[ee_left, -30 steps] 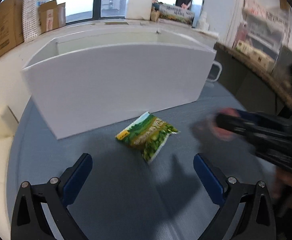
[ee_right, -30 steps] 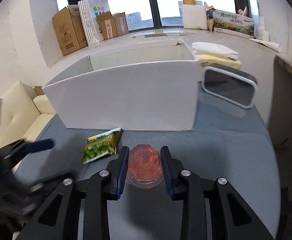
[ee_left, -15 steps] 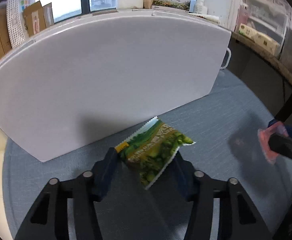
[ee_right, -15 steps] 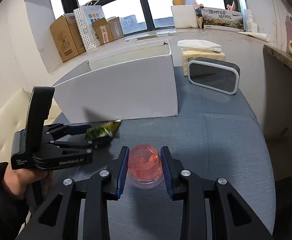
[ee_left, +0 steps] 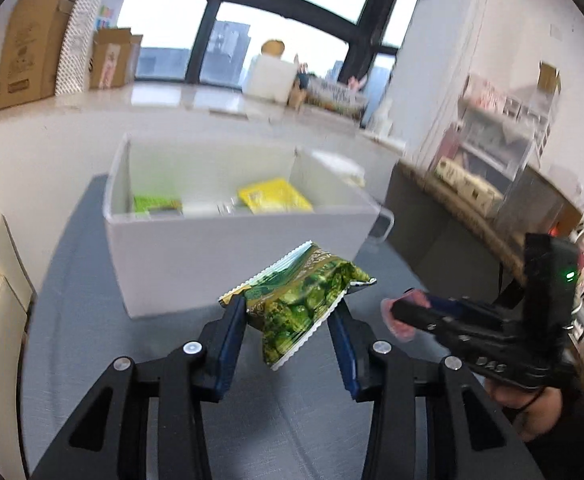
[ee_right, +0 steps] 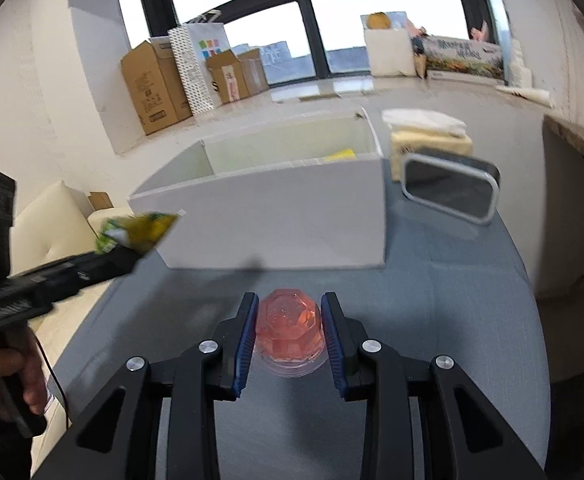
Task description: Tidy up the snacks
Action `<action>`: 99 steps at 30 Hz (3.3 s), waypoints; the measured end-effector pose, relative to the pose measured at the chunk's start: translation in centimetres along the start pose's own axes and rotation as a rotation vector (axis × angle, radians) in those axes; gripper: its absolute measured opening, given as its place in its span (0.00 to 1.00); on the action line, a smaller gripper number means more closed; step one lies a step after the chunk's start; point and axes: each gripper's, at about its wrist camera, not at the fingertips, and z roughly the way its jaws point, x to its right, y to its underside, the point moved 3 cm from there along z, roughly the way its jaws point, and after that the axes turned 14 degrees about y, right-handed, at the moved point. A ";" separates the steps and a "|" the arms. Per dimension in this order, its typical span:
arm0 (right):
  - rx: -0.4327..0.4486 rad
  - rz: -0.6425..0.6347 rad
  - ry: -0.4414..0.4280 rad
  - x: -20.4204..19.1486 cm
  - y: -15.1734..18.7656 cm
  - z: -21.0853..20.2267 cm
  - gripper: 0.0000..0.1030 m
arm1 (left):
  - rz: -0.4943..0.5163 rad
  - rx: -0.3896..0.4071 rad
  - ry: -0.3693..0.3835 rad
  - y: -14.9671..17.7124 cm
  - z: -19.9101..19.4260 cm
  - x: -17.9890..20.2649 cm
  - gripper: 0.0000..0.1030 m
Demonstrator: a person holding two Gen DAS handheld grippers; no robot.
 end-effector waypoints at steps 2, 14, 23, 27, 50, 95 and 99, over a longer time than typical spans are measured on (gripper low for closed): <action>0.026 -0.010 -0.011 -0.6 -1.4 -0.2 0.34 | 0.004 0.037 -0.005 -1.3 -1.1 0.0 0.45; 0.096 -0.011 -0.042 -2.2 -11.6 3.2 0.34 | 0.040 0.078 -0.103 -9.2 2.1 -4.0 0.45; -0.028 -0.039 0.029 -2.4 -14.3 10.0 1.00 | -0.041 -0.027 -0.166 -10.6 7.7 -8.8 1.00; 0.010 -0.026 0.051 -1.3 -14.1 9.5 1.00 | -0.013 -0.031 -0.204 -10.2 7.3 -9.1 1.00; 0.103 -0.041 0.135 -0.9 -10.5 1.2 1.00 | 0.013 0.049 -0.293 -7.1 0.7 -3.0 1.00; 0.147 -0.009 0.034 -0.7 -0.7 -13.5 1.00 | 0.088 0.087 -0.254 1.0 -8.4 8.2 1.00; 0.148 -0.012 0.030 -0.8 -0.7 -13.5 1.00 | 0.092 0.088 -0.255 1.0 -8.4 8.4 1.00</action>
